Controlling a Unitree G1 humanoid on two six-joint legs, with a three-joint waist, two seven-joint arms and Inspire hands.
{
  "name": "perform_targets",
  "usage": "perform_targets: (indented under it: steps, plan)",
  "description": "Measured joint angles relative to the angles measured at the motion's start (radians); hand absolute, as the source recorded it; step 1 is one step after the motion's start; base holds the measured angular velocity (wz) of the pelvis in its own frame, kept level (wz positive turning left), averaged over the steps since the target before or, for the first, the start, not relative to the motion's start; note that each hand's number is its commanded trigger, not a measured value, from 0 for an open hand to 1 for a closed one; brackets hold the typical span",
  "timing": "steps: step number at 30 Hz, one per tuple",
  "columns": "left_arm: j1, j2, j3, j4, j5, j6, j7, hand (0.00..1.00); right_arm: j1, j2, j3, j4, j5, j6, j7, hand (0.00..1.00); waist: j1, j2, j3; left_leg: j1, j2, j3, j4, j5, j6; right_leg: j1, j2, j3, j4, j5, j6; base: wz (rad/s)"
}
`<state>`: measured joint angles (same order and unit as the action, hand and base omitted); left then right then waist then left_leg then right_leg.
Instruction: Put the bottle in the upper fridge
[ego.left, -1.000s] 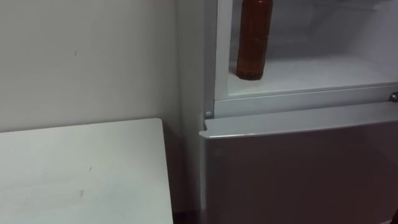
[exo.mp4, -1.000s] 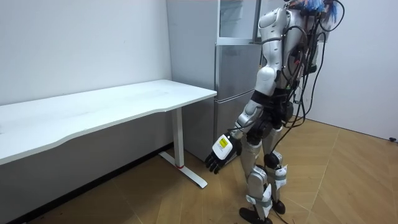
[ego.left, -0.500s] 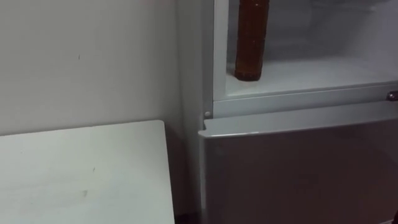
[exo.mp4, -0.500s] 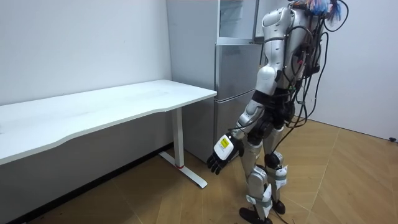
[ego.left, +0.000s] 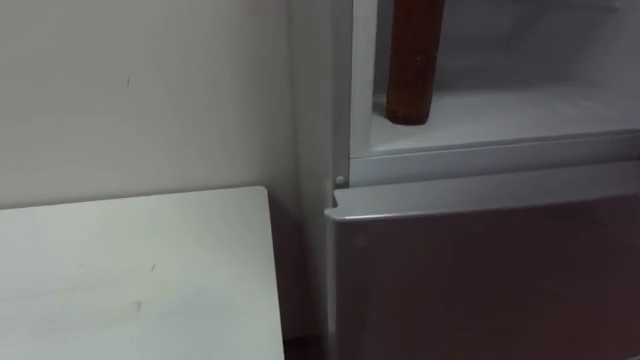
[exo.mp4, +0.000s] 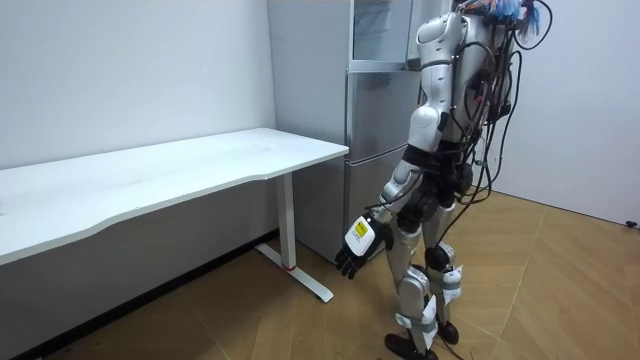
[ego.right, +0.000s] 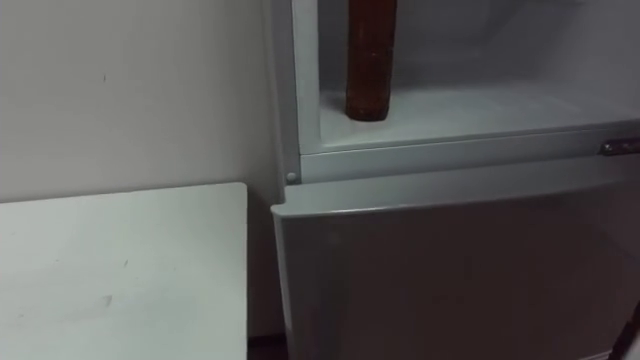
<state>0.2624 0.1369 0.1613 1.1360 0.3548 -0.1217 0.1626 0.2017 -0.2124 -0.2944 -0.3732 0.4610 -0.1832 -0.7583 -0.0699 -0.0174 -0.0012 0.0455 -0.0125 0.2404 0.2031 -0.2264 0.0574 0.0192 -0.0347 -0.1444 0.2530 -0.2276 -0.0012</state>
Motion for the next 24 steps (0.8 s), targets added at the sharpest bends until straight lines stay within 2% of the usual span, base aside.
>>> perform_targets:
  steps: [4,8,11,13,15,17,20,22,24]
  plan:
    - [-0.003,0.002,-0.006,0.001,0.000,0.000,-0.003,0.00,0.000,-0.024,0.000,0.000,-0.024,0.020,0.001,0.00,0.000,-0.003,0.0017,0.000,0.000,0.001,0.001,0.000,0.000,0.000,0.000,0.000,0.000,0.000,0.000,0.00]
    - [-0.008,0.005,-0.010,0.004,0.000,0.000,-0.024,0.00,0.000,-0.050,0.000,0.000,-0.085,0.054,0.051,0.00,0.008,-0.009,0.0029,0.002,0.000,0.002,0.001,0.001,-0.001,0.002,0.001,0.000,0.002,0.000,0.000,0.00]
    - [-0.008,0.007,-0.010,0.004,0.006,0.000,-0.031,0.00,-0.001,-0.052,0.000,-0.015,-0.178,0.060,0.099,0.00,0.023,-0.018,0.0033,0.002,-0.001,0.004,0.000,0.001,-0.002,0.001,0.003,0.003,0.002,-0.001,-0.001,-0.01]
    - [-0.006,0.010,-0.012,0.003,0.012,0.001,-0.043,0.00,-0.011,-0.063,0.000,-0.086,-0.222,0.050,0.136,0.00,0.024,-0.024,0.0016,0.002,-0.001,0.004,0.001,0.001,-0.002,0.004,0.004,0.003,-0.009,-0.001,-0.001,0.02]
    - [-0.003,0.025,-0.033,0.003,0.011,0.001,-0.051,0.00,-0.027,-0.099,0.009,-0.150,-0.257,0.004,0.186,0.00,0.028,-0.038,0.0027,0.012,0.002,0.001,0.000,0.000,-0.004,0.021,0.006,-0.001,-0.019,0.000,-0.002,0.06]
    - [0.000,0.044,-0.054,0.000,0.012,0.004,-0.057,0.00,-0.027,-0.118,0.027,-0.181,-0.289,-0.026,0.222,0.00,0.040,-0.045,0.0022,0.019,0.005,-0.002,-0.001,-0.004,-0.009,0.040,0.009,-0.006,-0.035,0.003,-0.004,0.05]
    - [0.001,0.055,-0.069,-0.021,0.014,0.013,-0.057,0.00,-0.028,-0.119,0.063,-0.206,-0.362,-0.051,0.284,0.00,0.054,-0.057,-0.0006,0.019,0.015,-0.004,0.003,-0.009,-0.010,0.054,0.014,-0.014,-0.051,0.018,-0.005,0.02]
    - [0.000,0.055,-0.070,-0.031,0.023,0.018,-0.056,0.00,-0.028,-0.119,0.089,-0.206,-0.398,-0.054,0.325,0.00,0.058,-0.054,0.0001,0.017,0.016,-0.006,0.001,-0.009,-0.009,0.050,0.014,-0.021,-0.049,0.023,-0.003,0.00]
    - [0.000,0.056,-0.079,-0.041,0.033,0.033,-0.050,0.00,-0.028,-0.119,0.112,-0.206,-0.421,-0.054,0.379,0.00,0.059,-0.042,-0.0008,0.017,0.016,-0.007,-0.002,-0.009,-0.008,0.052,0.014,-0.024,-0.047,0.025,-0.002,0.00]
